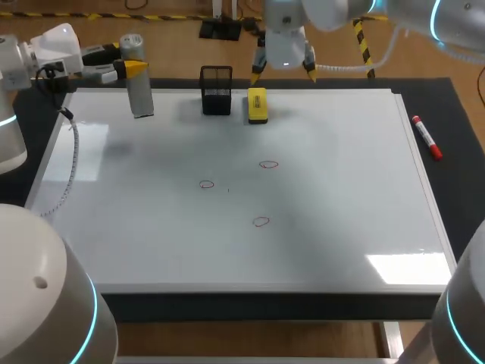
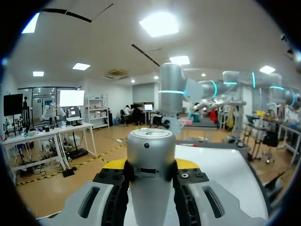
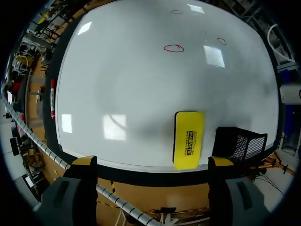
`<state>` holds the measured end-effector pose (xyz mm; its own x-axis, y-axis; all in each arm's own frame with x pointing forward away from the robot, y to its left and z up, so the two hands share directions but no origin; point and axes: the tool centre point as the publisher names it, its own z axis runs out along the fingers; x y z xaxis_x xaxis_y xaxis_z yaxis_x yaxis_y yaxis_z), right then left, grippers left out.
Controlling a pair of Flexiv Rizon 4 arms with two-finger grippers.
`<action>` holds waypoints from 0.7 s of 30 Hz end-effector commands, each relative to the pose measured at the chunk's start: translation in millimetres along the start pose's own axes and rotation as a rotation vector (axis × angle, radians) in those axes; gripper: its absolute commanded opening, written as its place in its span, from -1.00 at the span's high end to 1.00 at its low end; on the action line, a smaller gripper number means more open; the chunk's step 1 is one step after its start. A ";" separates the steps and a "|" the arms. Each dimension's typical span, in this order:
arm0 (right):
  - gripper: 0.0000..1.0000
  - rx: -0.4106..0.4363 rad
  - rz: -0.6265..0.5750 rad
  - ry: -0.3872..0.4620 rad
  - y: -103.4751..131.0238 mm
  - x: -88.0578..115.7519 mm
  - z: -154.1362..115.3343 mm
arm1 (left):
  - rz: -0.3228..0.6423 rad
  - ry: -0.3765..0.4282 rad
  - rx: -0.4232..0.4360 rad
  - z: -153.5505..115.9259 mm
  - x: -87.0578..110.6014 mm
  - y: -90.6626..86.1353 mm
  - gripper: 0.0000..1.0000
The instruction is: Pick up the inspection probe, press it on each red-marked spot on the whiteboard one by one, put down the probe, pick up the eraser, and wipe off all the red marks.
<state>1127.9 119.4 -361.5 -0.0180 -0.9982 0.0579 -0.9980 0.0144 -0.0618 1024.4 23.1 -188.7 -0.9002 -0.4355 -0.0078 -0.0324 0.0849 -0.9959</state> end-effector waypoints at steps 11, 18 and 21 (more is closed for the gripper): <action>-1.00 -0.016 -0.033 -0.014 1.3 -28.7 11.3 | 0.001 -0.001 0.001 0.0 0.3 -0.5 1.00; -1.00 -0.030 -0.051 -0.032 1.9 -40.4 18.9 | 0.001 -0.001 0.001 0.0 0.3 -0.5 1.00; -1.00 -0.033 -0.055 -0.038 1.6 -42.1 21.3 | 0.001 -0.001 0.001 0.0 0.3 -0.5 1.00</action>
<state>1123.0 158.3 -382.4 0.0370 -0.9991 0.0196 -0.9987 -0.0377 -0.0350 1024.4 23.1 -188.7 -0.9002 -0.4354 -0.0078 -0.0324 0.0849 -0.9959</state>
